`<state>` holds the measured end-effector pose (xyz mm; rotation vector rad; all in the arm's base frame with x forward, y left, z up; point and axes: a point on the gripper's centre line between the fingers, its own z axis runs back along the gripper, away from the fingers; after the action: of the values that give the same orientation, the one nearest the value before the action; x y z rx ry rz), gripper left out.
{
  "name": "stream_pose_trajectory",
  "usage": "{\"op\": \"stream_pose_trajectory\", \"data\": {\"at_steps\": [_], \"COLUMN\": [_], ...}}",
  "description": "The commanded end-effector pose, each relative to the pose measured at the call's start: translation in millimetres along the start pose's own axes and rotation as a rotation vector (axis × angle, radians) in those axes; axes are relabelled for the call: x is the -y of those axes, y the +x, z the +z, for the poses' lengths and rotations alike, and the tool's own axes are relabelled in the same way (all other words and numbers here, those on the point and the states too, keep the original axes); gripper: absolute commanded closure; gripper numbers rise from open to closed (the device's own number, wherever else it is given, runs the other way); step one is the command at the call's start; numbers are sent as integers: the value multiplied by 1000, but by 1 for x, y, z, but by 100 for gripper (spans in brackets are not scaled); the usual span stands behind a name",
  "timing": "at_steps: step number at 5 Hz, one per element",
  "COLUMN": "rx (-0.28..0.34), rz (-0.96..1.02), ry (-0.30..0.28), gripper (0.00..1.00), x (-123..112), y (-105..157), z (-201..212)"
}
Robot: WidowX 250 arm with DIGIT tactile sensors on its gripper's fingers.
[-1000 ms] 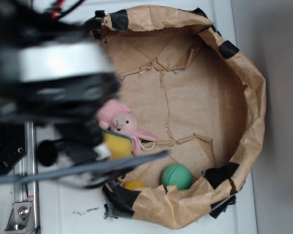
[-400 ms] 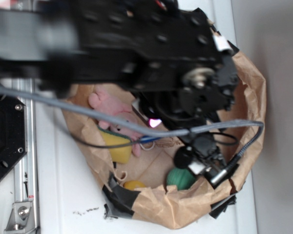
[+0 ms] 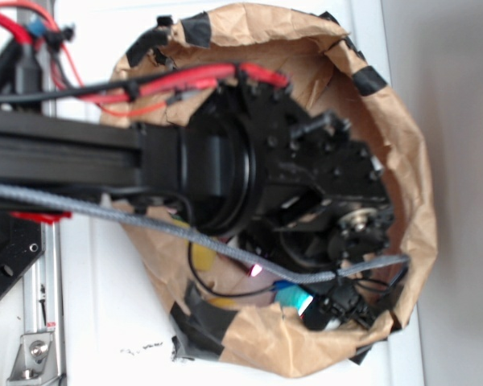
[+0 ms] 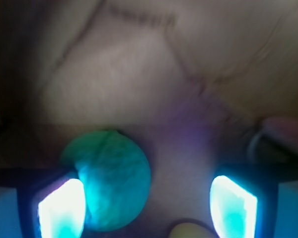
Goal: Grab the green ball.
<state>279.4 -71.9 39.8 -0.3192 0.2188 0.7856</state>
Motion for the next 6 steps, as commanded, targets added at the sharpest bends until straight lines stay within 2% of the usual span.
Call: {"op": "stream_pose_trajectory", "data": {"at_steps": [1, 2, 3, 4, 5, 6], "rx": [-60, -45, 93, 248, 407, 517], "rz": [-113, -144, -234, -301, -365, -420], "ry": [20, -92, -211, -228, -164, -82], "gripper": [100, 100, 100, 100, 100, 100], "x": [3, -3, -10, -17, -26, -36], "y": [-47, -38, -22, -12, -7, 1], "z": [-33, -16, 17, 56, 96, 130]}}
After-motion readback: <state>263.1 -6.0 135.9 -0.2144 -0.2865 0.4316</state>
